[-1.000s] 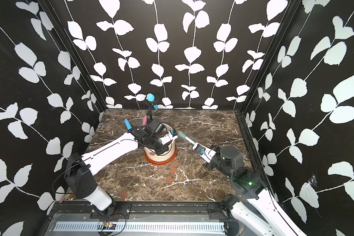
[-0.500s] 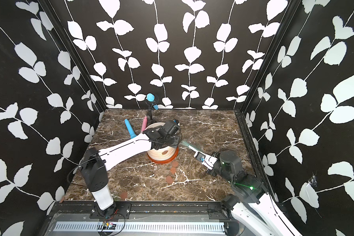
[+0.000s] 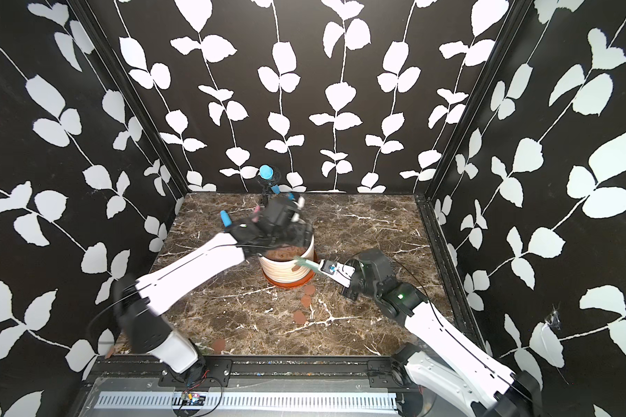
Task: Scrub the dried mud off the ceramic pot
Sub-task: Brush off the soil from the pot.
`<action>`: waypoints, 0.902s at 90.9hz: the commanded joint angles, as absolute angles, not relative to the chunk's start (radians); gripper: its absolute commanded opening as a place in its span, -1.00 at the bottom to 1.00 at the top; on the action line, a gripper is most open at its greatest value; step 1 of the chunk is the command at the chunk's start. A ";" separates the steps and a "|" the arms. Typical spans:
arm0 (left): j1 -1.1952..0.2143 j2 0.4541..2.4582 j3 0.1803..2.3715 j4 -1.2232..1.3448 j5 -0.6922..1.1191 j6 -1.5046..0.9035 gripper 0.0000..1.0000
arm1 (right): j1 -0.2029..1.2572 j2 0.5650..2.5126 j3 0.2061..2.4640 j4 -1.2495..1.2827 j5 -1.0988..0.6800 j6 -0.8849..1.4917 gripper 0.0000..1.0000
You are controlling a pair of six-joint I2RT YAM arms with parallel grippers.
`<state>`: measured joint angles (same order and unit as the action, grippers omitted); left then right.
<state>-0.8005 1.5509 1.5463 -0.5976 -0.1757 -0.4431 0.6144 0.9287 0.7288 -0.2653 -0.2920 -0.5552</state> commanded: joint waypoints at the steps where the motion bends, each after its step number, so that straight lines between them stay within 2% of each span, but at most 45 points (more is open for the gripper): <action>1: -0.729 1.427 1.472 -0.703 -0.210 -0.424 0.59 | 0.607 0.994 0.758 -0.056 -0.375 -0.548 -1.00; 9: -0.708 1.323 1.396 -0.716 -0.262 -0.399 0.93 | 0.607 1.041 0.765 -0.006 -0.411 -0.537 -1.00; 11: -0.707 1.299 1.377 -0.714 -0.280 -0.392 0.96 | 0.607 1.050 0.768 0.002 -0.417 -0.535 -1.00; 25: -0.668 1.168 1.255 -0.727 -0.371 -0.352 0.97 | 0.609 1.098 0.795 0.018 -0.479 -0.531 -1.00; 46: -0.641 1.084 1.149 -0.762 -0.369 -0.331 0.97 | 0.630 1.071 0.809 -0.040 -0.687 -0.520 -1.00; 54: -0.639 1.068 1.123 -0.756 -0.368 -0.325 0.97 | 0.632 1.030 0.821 -0.118 -0.710 -0.524 -1.00; 69: -0.632 1.058 1.124 -0.768 -0.381 -0.329 0.97 | 0.631 0.913 0.835 -0.192 -0.566 -0.459 -1.00; 74: -0.622 1.055 1.124 -0.771 -0.389 -0.324 0.97 | 0.630 0.863 0.831 -0.183 -0.469 -0.418 -1.00; 82: -0.587 1.051 1.132 -0.796 -0.388 -0.329 0.97 | 0.629 0.780 0.806 -0.135 -0.216 -0.319 -1.00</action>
<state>-0.6239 1.0798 1.1301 -0.7597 -0.3637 -0.3382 0.6289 0.8787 0.8032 -0.1932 -0.5232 -0.4507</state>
